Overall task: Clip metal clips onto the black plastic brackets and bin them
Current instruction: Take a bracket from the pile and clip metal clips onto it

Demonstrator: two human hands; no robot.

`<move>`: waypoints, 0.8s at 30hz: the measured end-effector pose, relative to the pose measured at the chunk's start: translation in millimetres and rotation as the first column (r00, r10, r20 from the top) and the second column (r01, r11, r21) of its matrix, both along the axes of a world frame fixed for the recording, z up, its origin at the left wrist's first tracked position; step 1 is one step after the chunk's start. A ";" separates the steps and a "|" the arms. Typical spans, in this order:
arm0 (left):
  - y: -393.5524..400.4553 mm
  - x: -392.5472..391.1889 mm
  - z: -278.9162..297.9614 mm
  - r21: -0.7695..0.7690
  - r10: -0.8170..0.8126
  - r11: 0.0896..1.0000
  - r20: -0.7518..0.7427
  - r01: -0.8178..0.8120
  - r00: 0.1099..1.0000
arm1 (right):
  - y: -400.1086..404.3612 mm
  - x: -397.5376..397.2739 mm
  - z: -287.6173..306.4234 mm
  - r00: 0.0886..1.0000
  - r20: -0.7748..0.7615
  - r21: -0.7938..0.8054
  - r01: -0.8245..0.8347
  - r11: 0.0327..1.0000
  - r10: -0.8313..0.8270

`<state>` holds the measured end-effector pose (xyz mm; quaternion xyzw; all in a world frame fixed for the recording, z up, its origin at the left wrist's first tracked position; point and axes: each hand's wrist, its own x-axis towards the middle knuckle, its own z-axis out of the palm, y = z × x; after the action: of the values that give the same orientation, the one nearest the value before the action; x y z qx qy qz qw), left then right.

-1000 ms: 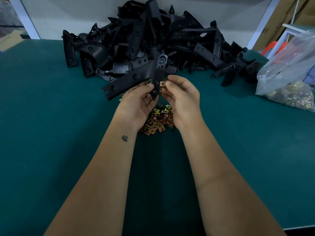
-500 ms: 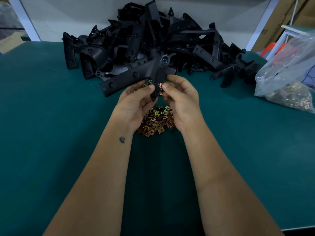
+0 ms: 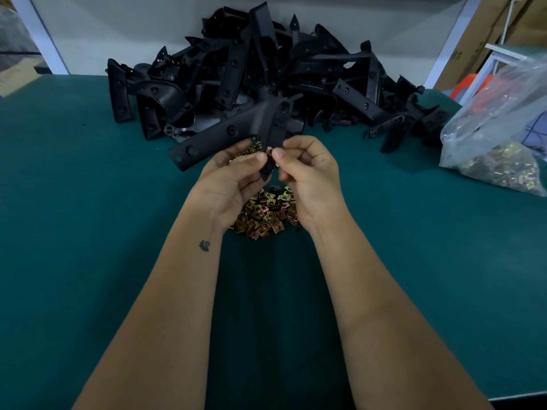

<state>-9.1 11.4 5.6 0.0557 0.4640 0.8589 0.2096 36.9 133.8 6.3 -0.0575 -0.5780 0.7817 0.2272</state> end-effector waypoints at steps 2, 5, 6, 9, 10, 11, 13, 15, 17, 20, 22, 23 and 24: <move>-0.3 -0.5 -0.7 -0.008 0.005 1.000 -0.002 -0.005 1.000 | 0.5 0.2 0.4 1.000 0.001 0.044 0.029 0.999 -0.029; 0.0 0.0 -0.9 -0.021 0.022 1.000 -0.016 -0.022 1.000 | 0.7 1.1 0.8 0.998 0.016 0.087 0.061 0.994 -0.063; 0.3 -0.1 -0.7 -0.030 0.036 0.999 -0.027 -0.037 0.999 | 0.4 1.3 1.4 0.997 0.022 0.096 0.068 0.993 -0.070; -0.3 -1.1 1.1 -0.029 0.105 0.994 -0.066 -0.107 0.992 | -1.7 0.4 3.5 0.997 0.021 0.091 0.075 0.993 -0.077; -1.1 -2.0 1.7 -0.006 0.137 0.990 -0.066 -0.138 0.988 | -3.0 -0.3 3.7 0.996 0.020 0.107 0.082 0.991 -0.085; -2.5 -3.3 2.4 0.030 0.178 0.984 -0.055 -0.176 0.983 | -4.5 -1.0 3.2 0.994 0.027 0.164 0.096 0.982 -0.102; -8.3 -7.9 3.1 0.102 0.281 0.955 -0.009 -0.279 0.960 | -7.6 -1.8 0.5 0.985 0.058 0.408 0.127 0.904 -0.165; -17.0 -13.9 3.4 0.179 0.371 0.909 0.066 -0.377 0.926 | -9.9 -1.1 -3.4 0.975 0.084 0.690 0.093 0.717 -0.208; -26.4 -19.4 1.9 0.258 0.413 0.862 0.139 -0.436 0.900 | -10.9 -1.0 -8.1 0.969 0.133 0.882 -0.021 0.471 -0.206; -35.8 -24.1 -2.1 0.309 0.434 0.825 0.189 -0.473 0.881 | -14.0 -2.0 -13.0 0.949 0.254 0.956 -0.216 0.201 -0.188; -37.4 -25.6 -4.4 0.320 0.438 0.812 0.216 -0.487 0.872 | -14.9 -2.6 -14.0 0.943 0.275 0.958 -0.253 0.136 -0.187; -37.3 -26.5 -5.1 0.321 0.435 0.812 0.224 -0.488 0.872 | -14.4 -2.7 -13.6 0.945 0.269 0.959 -0.246 0.139 -0.184; -37.0 -26.6 -5.2 0.316 0.431 0.816 0.227 -0.484 0.874 | -13.7 -2.8 -13.0 0.949 0.259 0.960 -0.233 0.153 -0.181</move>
<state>-35.7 -25.6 0.4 -0.0823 0.2803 0.9562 0.0158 34.1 120.1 -6.8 -0.0090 -0.9748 0.1990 0.1003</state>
